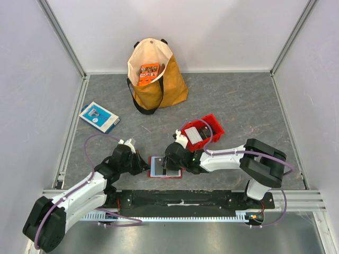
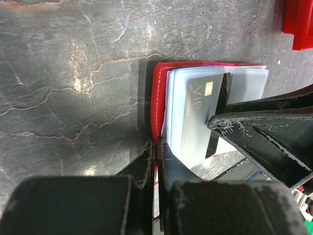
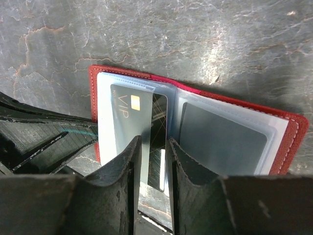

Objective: Put the credit cards into the card holder
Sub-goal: Insert the credit card into the card holder, then pick up the credit card from the storage box.

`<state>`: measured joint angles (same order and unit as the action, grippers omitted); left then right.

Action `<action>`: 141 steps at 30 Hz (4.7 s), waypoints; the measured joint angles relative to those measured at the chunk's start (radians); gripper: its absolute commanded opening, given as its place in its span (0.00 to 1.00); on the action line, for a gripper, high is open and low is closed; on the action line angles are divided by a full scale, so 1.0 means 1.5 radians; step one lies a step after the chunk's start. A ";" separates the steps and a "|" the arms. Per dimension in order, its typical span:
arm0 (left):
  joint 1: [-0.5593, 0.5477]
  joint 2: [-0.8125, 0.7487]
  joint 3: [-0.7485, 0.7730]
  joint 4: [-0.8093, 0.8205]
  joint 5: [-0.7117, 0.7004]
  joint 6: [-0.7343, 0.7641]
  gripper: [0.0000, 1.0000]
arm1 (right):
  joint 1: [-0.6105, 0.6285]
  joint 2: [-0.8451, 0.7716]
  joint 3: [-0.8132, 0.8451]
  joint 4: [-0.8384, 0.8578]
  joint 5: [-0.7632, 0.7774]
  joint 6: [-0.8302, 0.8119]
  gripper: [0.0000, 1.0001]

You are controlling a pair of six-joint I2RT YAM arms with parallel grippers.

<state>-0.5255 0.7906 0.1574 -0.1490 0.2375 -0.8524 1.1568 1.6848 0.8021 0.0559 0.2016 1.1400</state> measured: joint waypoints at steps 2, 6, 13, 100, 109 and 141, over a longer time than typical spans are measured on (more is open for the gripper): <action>0.000 -0.001 0.000 -0.001 0.000 0.000 0.02 | 0.000 0.000 0.007 -0.011 -0.007 0.000 0.32; 0.000 -0.007 0.000 -0.006 0.000 0.000 0.02 | 0.000 0.000 0.014 -0.028 -0.023 0.000 0.30; 0.000 -0.010 0.000 -0.014 0.000 0.000 0.02 | 0.001 0.015 0.026 -0.021 -0.080 0.000 0.27; 0.000 -0.028 0.031 -0.024 0.006 0.000 0.02 | -0.499 -0.047 0.086 -0.154 -0.378 -0.452 0.47; 0.000 -0.021 0.030 -0.019 0.006 0.000 0.02 | -0.514 -0.047 0.084 -0.153 -0.381 -0.446 0.27; 0.000 -0.017 0.030 -0.009 0.007 0.000 0.02 | -0.483 -0.043 0.081 -0.198 -0.268 -0.480 0.11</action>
<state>-0.5259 0.7654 0.2028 -0.1631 0.2474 -0.8528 0.4320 1.6199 0.9230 -0.2409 -0.1997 0.4194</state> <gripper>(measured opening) 0.032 0.182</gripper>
